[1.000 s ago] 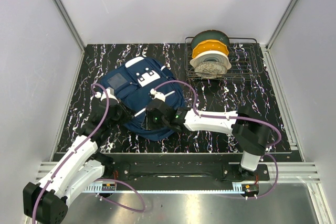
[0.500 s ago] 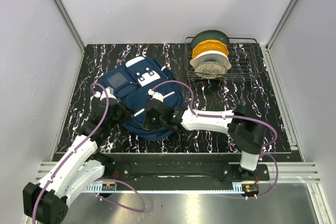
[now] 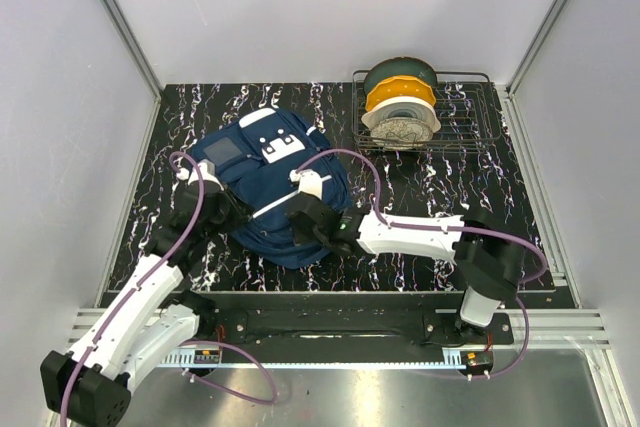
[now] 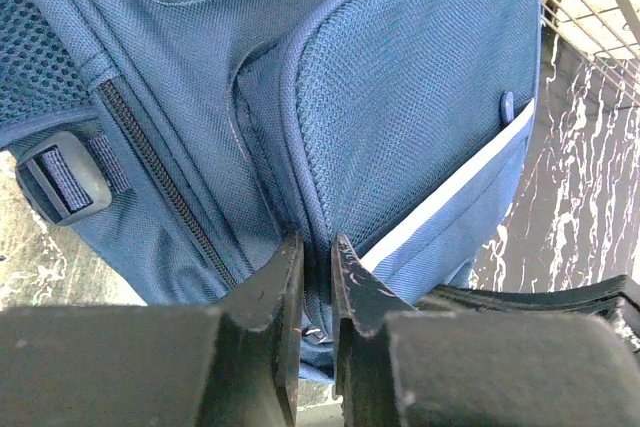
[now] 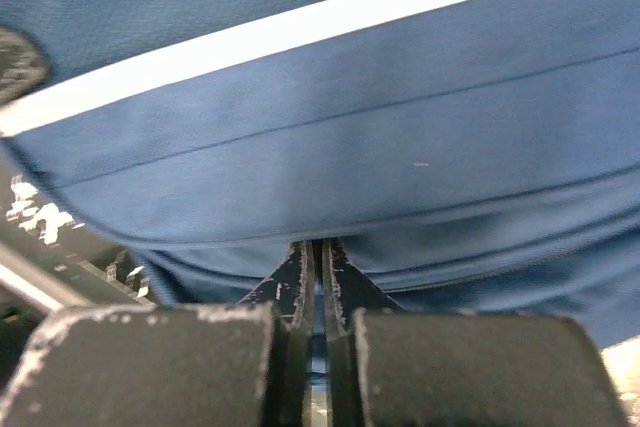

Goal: Pack the student bag
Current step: Zip the student bag at the center of the board.

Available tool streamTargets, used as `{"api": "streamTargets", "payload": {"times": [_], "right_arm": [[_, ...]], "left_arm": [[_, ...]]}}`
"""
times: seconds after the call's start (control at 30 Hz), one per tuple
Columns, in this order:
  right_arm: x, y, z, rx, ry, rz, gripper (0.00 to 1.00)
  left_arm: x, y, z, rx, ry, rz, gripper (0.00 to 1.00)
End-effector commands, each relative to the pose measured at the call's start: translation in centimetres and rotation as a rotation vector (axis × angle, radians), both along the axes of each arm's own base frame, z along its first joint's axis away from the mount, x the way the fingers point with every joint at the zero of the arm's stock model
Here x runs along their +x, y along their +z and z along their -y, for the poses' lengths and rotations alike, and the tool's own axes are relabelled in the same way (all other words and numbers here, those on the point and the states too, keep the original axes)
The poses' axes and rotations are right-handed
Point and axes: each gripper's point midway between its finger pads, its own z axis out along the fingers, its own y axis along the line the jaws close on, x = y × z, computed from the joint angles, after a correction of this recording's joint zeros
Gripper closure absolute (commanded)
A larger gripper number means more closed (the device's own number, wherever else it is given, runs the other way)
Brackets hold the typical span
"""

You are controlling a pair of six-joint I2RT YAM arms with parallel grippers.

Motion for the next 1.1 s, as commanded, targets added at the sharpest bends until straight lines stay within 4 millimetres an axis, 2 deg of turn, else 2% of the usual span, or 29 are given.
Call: {"api": "streamTargets", "payload": {"times": [0.0,0.13,0.17,0.27,0.33,0.37,0.4,0.43,0.47,0.5,0.53,0.57,0.63,0.67,0.73,0.77,0.8,0.87,0.9,0.97,1.03,1.07], "right_arm": [[3.2,-1.5,7.5,-0.288,-0.132,0.166,1.00],[4.5,-2.1,10.3,-0.296,-0.197,0.141,1.00],[5.7,-2.2,11.6,-0.292,-0.234,0.124,1.00],[7.1,-1.5,12.4,-0.232,-0.215,0.116,1.00],[7.6,0.1,11.4,-0.186,-0.141,0.172,1.00],[7.5,0.7,10.7,-0.162,-0.099,0.188,1.00],[6.8,1.0,9.5,-0.125,-0.019,0.175,1.00],[6.6,2.1,8.7,-0.083,0.022,0.199,1.00],[6.1,2.6,8.2,-0.051,0.054,0.194,1.00],[5.1,3.2,7.2,0.003,0.111,0.180,1.00],[4.3,4.2,6.8,0.048,0.141,0.190,1.00],[3.8,5.3,6.1,0.093,0.169,0.215,1.00],[1.7,6.5,5.1,0.092,0.233,0.261,1.00],[1.0,6.8,4.8,0.084,0.247,0.269,1.00],[-0.2,6.8,4.2,0.081,0.269,0.233,1.00],[-0.9,6.6,3.7,0.093,0.299,0.213,1.00],[-1.0,6.4,3.5,0.093,0.296,0.204,1.00],[-0.7,5.4,3.2,0.096,0.239,0.163,1.00],[-0.6,5.1,3.1,0.094,0.225,0.154,1.00],[-0.1,4.2,2.9,0.081,0.185,0.129,1.00],[0.4,3.6,2.7,0.074,0.155,0.112,1.00],[0.5,3.5,2.5,0.074,0.150,0.110,1.00]], "left_arm": [[1.8,5.1,-0.6,-0.010,0.020,0.149,1.00],[1.7,5.1,-1.3,0.004,0.032,0.140,1.00],[1.7,5.2,-1.6,0.010,0.038,0.141,1.00],[1.5,5.3,-2.2,0.024,0.037,0.140,1.00],[1.6,5.4,-2.2,0.023,0.014,0.138,1.00],[1.9,5.3,-2.8,0.046,0.012,0.139,1.00],[2.2,4.7,-2.5,0.043,-0.020,0.107,1.00],[2.5,5.2,-2.0,0.026,-0.064,0.103,1.00],[3.0,5.2,-2.7,0.046,-0.073,0.099,1.00],[3.5,4.4,-2.4,0.032,-0.109,0.055,1.00],[4.1,4.9,-2.6,0.023,-0.122,0.058,1.00],[4.8,4.9,-3.8,0.032,-0.109,0.050,1.00],[6.0,4.7,-4.4,0.009,-0.125,0.020,1.00],[6.6,4.1,-5.5,0.004,-0.109,-0.007,0.95],[7.4,4.9,-5.6,-0.027,-0.123,0.017,0.76],[7.5,5.2,-5.2,-0.049,-0.140,0.030,0.45],[7.2,5.4,-4.4,-0.086,-0.172,0.037,0.33],[6.9,6.6,-3.5,-0.135,-0.192,0.093,0.19],[6.3,6.0,-3.3,-0.150,-0.190,0.081,0.15],[5.0,5.9,-3.1,-0.161,-0.180,0.085,0.11],[3.2,4.0,-3.2,-0.169,-0.150,0.025,0.07],[2.4,4.3,-3.2,-0.171,-0.137,0.041,0.05]]}}
